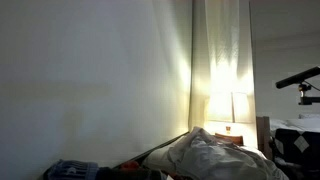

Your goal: Put the socks on the grey bag

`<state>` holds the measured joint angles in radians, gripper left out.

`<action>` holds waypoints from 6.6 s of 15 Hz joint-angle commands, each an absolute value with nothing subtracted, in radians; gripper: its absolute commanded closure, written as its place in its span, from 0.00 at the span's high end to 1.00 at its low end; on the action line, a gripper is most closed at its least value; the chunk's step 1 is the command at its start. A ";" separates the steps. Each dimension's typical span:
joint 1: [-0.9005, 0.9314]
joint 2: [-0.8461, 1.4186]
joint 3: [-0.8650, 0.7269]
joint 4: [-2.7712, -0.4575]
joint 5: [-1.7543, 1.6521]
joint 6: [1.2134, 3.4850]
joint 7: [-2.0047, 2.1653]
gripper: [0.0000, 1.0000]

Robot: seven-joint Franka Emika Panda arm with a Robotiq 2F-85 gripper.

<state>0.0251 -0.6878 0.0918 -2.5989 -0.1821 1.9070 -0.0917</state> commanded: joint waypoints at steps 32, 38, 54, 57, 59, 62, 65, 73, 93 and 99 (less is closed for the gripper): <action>0.047 0.220 0.051 -1.884 -0.158 2.257 -0.083 1.00; 0.087 0.404 0.128 -1.745 -0.164 2.281 -0.313 1.00; 0.110 0.745 0.097 -1.414 -0.183 2.236 -0.343 1.00; 0.117 0.789 0.090 -1.352 -0.185 2.191 -0.335 1.00; 0.138 0.854 0.075 -1.293 -0.216 2.154 -0.342 1.00; 0.151 0.960 0.083 -1.196 -0.229 2.109 -0.372 1.00; 0.174 1.052 0.077 -1.099 -0.250 2.072 -0.376 1.00; 0.269 1.051 0.050 -1.006 -0.313 1.905 -0.355 1.00; 0.236 1.216 0.032 -0.696 -0.340 1.931 -0.454 1.00; 0.197 1.305 0.072 -0.612 -0.262 1.897 -0.568 1.00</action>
<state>0.2086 1.2580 0.0484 -0.6980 -0.2868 1.9373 -0.5194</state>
